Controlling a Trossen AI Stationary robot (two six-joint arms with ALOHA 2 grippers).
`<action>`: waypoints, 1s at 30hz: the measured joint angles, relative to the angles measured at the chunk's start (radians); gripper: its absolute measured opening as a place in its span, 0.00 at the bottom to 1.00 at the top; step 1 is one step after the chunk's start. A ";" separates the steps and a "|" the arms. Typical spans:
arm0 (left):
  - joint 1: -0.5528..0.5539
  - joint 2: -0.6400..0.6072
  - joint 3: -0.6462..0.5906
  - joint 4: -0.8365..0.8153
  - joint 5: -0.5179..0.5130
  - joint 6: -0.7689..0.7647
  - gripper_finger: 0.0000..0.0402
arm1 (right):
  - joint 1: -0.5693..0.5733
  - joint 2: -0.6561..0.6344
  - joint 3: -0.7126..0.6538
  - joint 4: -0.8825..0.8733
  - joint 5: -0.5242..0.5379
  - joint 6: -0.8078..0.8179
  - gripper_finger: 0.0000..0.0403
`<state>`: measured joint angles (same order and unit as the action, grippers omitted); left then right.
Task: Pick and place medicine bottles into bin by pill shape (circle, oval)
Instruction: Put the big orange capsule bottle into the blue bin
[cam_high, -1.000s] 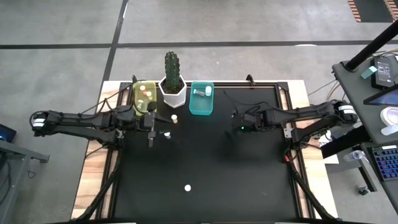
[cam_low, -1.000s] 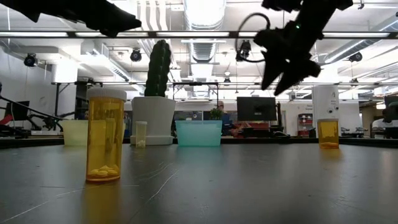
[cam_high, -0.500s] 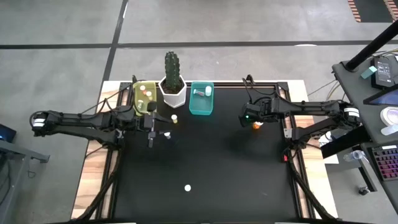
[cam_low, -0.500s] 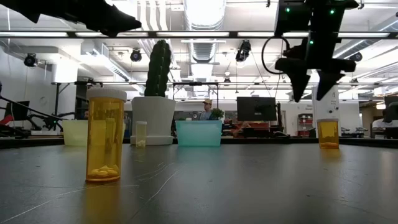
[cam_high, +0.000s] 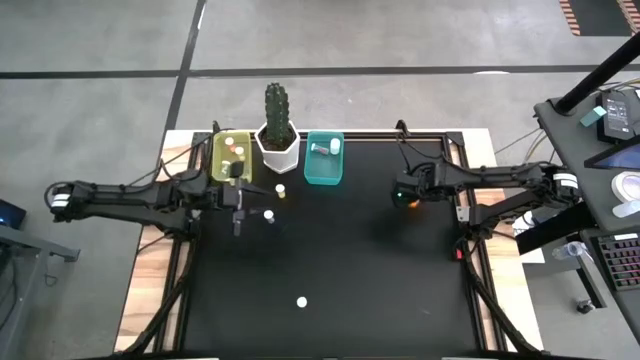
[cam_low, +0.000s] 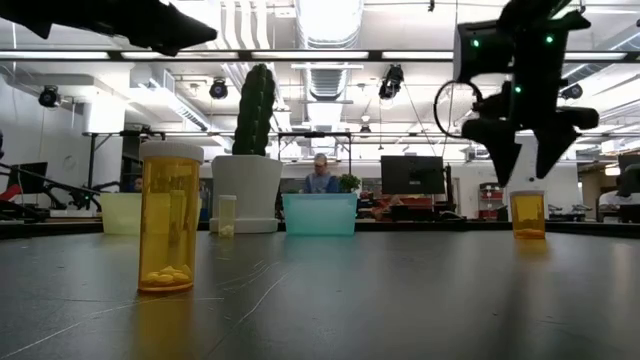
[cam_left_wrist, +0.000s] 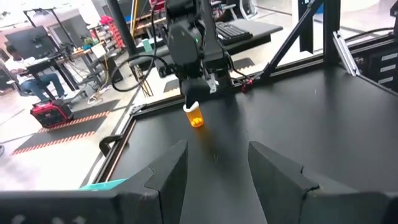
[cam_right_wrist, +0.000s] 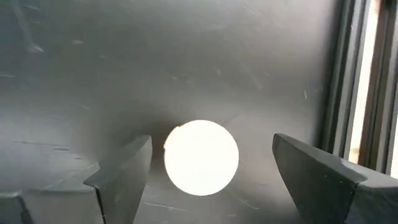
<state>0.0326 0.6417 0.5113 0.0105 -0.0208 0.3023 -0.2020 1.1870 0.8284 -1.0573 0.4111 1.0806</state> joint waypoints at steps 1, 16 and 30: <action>0.000 -0.009 -0.004 0.000 0.000 0.000 0.38 | 0.000 0.000 -0.011 0.000 0.000 0.006 0.81; 0.000 -0.053 -0.015 0.003 -0.004 -0.002 0.38 | 0.001 0.000 -0.097 0.137 -0.026 0.019 0.81; 0.000 -0.050 -0.016 0.002 -0.013 -0.001 0.38 | 0.001 0.000 -0.151 0.253 -0.049 0.028 0.79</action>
<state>0.0326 0.5921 0.4957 0.0125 -0.0334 0.3016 -0.2008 1.1870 0.6769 -0.8047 0.3622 1.1082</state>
